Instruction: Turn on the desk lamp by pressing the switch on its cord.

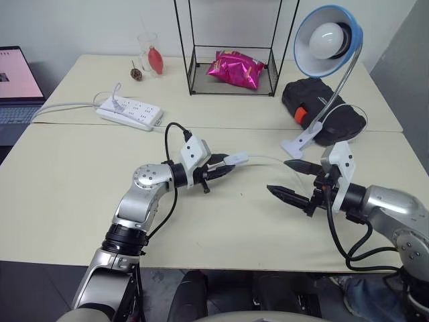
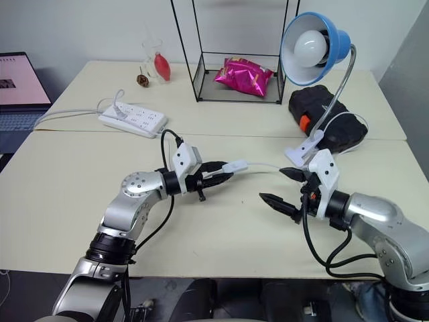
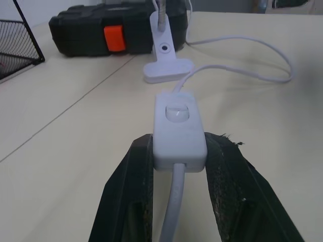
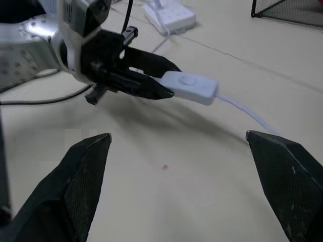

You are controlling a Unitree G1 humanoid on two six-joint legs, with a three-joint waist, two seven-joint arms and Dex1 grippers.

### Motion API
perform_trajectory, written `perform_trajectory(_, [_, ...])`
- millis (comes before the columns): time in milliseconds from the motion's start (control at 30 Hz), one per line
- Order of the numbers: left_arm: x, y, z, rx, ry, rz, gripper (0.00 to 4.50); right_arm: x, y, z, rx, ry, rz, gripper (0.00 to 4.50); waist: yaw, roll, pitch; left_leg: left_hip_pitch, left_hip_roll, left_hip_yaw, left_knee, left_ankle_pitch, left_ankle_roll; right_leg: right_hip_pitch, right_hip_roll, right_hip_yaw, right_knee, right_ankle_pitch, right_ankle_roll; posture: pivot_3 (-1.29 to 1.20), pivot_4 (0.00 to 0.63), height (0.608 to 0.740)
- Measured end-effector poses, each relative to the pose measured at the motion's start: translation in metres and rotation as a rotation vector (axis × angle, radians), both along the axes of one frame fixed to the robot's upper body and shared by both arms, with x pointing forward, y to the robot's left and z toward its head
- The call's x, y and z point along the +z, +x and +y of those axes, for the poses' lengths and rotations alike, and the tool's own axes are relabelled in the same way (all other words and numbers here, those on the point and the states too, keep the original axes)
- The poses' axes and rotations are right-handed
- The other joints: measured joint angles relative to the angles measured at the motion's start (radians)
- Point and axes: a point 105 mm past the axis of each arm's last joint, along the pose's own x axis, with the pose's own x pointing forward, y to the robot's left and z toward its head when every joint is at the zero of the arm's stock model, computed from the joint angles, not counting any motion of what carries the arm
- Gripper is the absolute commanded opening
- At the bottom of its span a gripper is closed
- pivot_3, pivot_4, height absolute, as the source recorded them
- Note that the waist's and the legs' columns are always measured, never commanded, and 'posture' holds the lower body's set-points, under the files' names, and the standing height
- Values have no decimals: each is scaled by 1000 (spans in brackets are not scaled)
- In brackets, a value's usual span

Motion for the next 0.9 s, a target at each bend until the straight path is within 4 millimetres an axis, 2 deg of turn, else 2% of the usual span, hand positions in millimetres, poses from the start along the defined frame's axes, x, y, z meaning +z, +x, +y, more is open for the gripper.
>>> perform_trajectory(100, [2,-1,0,-10,-16,9,1091,-4,-6,7,-25,121,93,4500,-1,0,0,0,0,0,0,0,0,0,0,0,0,0,0,0,150,740])
perform_trajectory(233, [8,-3,-2,-33,-42,24,1091,-11,-12,26,-95,343,234,4500,-2,0,0,0,1,0,0,0,0,-1,1,0,1,0,0,0,150,740])
perform_trajectory(400, [12,-2,-2,-43,-40,15,1091,-18,6,42,-194,557,404,4500,-5,0,0,1,1,1,0,0,0,0,2,1,1,-1,1,0,150,740])
perform_trajectory(600, [14,-3,-3,-46,-37,6,1091,-15,27,47,-274,712,478,4500,-6,0,0,-1,1,0,-1,0,1,-2,1,1,0,0,0,0,150,740])
perform_trajectory(900, [16,-3,-3,-38,-36,-3,1091,-14,48,61,-269,799,531,4500,-10,1,0,0,1,0,-1,0,1,-2,2,1,0,0,0,0,150,740])
